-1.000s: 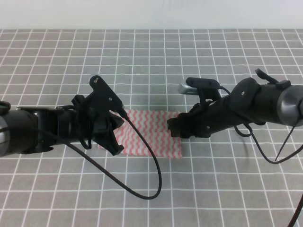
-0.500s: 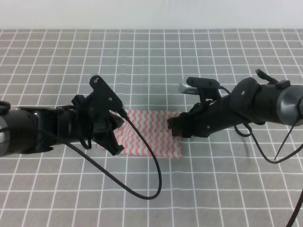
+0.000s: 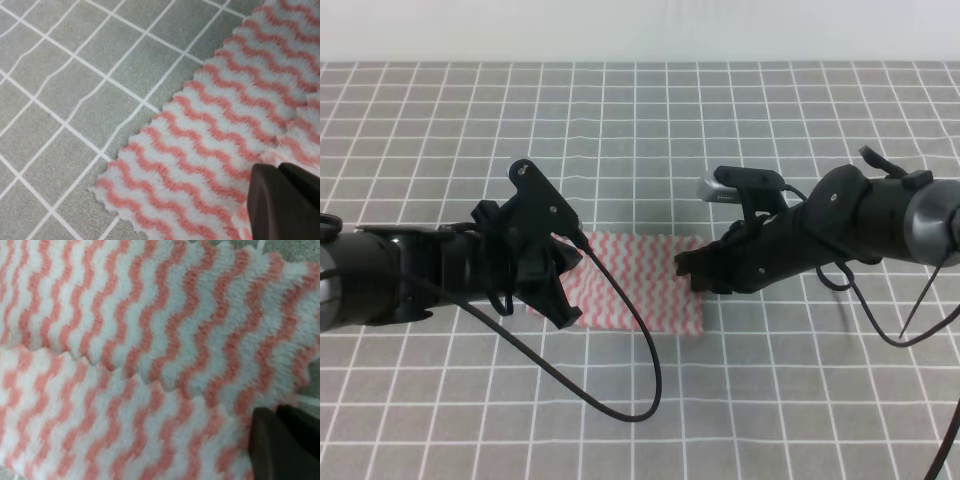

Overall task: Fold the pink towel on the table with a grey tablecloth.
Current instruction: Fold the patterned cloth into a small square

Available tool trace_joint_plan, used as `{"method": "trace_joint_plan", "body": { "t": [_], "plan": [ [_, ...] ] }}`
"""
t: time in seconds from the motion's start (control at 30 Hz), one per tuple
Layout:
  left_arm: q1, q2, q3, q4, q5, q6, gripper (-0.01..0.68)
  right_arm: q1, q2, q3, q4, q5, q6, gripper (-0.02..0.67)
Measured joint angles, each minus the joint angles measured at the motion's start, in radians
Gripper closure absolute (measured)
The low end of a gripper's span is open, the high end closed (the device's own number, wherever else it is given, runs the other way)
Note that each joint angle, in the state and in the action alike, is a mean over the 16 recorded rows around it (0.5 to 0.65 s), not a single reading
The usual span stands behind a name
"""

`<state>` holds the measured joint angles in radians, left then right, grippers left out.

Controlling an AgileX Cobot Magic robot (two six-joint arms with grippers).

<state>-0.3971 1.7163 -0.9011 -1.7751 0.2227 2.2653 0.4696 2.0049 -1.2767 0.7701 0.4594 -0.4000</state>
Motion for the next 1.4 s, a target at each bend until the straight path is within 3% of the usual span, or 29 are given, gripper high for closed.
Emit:
{"method": "trace_joint_plan", "body": {
  "t": [1.4],
  "plan": [
    [0.002,0.001,-0.045,0.013,-0.078,0.007,0.676,-0.008,-0.067,-0.051,0.008,-0.044,0.003,0.664]
  ]
}}
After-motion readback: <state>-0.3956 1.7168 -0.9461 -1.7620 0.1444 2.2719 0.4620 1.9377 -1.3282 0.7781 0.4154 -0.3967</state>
